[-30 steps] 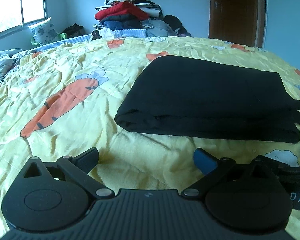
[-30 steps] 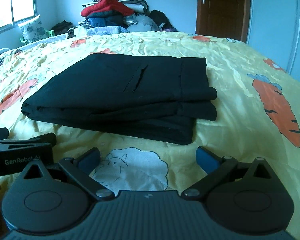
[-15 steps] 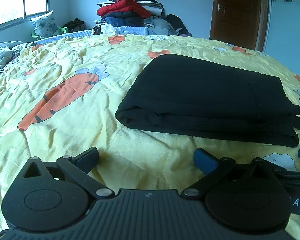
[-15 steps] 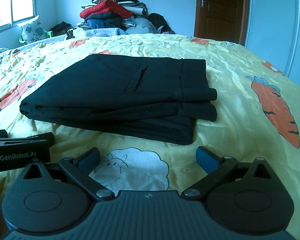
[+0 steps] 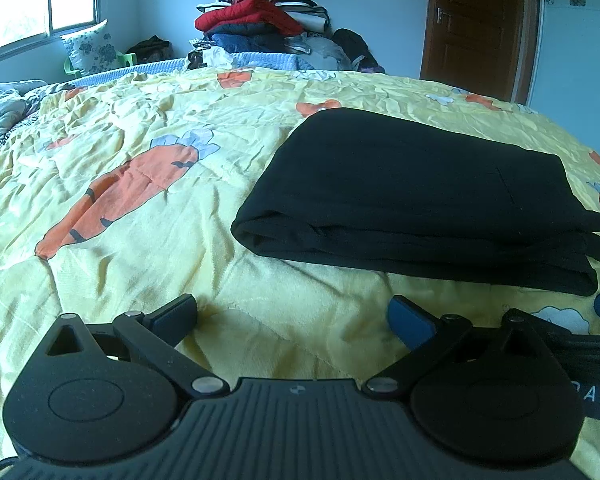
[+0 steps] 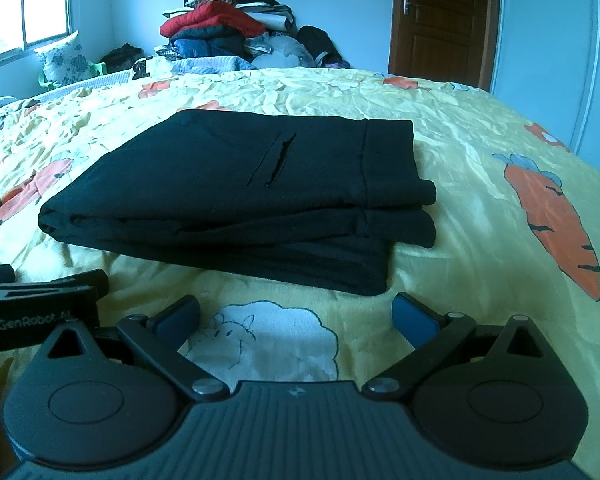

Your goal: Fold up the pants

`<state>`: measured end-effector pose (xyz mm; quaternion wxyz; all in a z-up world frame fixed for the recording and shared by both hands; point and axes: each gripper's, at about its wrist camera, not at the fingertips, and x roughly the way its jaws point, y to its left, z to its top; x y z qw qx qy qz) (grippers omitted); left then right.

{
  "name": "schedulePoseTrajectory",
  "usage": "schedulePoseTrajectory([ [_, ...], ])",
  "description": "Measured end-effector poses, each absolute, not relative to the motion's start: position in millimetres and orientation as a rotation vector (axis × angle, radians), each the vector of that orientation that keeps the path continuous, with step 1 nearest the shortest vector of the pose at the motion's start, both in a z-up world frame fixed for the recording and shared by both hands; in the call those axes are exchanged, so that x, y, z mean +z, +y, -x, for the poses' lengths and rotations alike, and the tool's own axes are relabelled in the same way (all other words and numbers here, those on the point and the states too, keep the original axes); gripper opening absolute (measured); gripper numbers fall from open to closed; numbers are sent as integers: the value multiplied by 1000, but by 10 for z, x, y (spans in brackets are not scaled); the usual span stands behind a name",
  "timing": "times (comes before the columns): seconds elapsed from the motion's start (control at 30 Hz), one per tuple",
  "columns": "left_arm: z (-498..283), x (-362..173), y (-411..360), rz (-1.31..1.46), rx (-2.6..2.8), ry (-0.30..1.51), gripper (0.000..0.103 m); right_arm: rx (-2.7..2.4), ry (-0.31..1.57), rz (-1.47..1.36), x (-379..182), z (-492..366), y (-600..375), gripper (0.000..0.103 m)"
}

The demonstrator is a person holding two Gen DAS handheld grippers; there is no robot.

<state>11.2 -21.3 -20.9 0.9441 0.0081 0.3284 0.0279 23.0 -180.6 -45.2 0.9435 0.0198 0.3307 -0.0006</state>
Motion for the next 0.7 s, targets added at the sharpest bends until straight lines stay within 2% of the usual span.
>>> schedulePoseTrajectory([
  [0.7, -120, -215, -207, -11, 61, 669, 103, -5, 674, -38, -455, -247, -1800, 103],
])
